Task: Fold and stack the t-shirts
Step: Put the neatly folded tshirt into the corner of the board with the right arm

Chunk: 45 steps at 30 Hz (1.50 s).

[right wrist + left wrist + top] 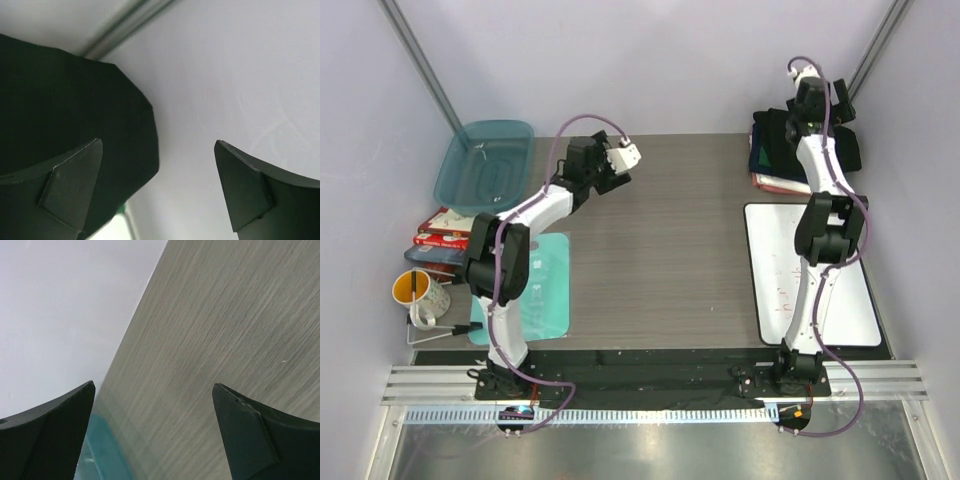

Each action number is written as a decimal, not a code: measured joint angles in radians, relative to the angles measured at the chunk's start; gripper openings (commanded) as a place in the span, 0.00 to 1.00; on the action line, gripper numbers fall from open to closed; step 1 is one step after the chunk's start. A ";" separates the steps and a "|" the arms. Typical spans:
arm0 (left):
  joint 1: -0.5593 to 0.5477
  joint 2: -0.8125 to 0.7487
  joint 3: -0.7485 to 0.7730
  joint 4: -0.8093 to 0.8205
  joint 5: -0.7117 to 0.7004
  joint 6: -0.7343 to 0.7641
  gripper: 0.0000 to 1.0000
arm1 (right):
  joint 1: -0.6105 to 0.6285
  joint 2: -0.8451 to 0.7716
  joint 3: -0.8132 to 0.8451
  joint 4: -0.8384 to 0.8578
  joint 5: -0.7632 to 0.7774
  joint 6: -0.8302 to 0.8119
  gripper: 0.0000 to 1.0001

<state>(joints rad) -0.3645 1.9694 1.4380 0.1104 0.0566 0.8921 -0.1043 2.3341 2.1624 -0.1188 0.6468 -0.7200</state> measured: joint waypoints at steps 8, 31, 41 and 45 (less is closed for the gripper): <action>0.041 -0.102 0.089 -0.114 -0.008 -0.364 1.00 | 0.127 -0.339 -0.142 -0.238 -0.156 0.328 0.99; 0.140 -0.349 -0.155 -0.174 -0.012 -0.770 1.00 | 0.351 -0.480 -0.555 -0.466 -0.590 0.516 1.00; 0.163 -0.382 -0.247 -0.168 -0.032 -0.855 1.00 | 0.343 -0.528 -0.651 -0.380 -0.623 0.665 1.00; 0.169 -0.393 -0.265 -0.165 -0.038 -0.882 1.00 | 0.345 -0.558 -0.749 -0.301 -0.622 0.675 1.00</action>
<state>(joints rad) -0.1959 1.5768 1.1728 -0.0547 0.0185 0.0105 0.2409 1.7760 1.4136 -0.4202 0.0250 -0.0452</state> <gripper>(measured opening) 0.997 0.996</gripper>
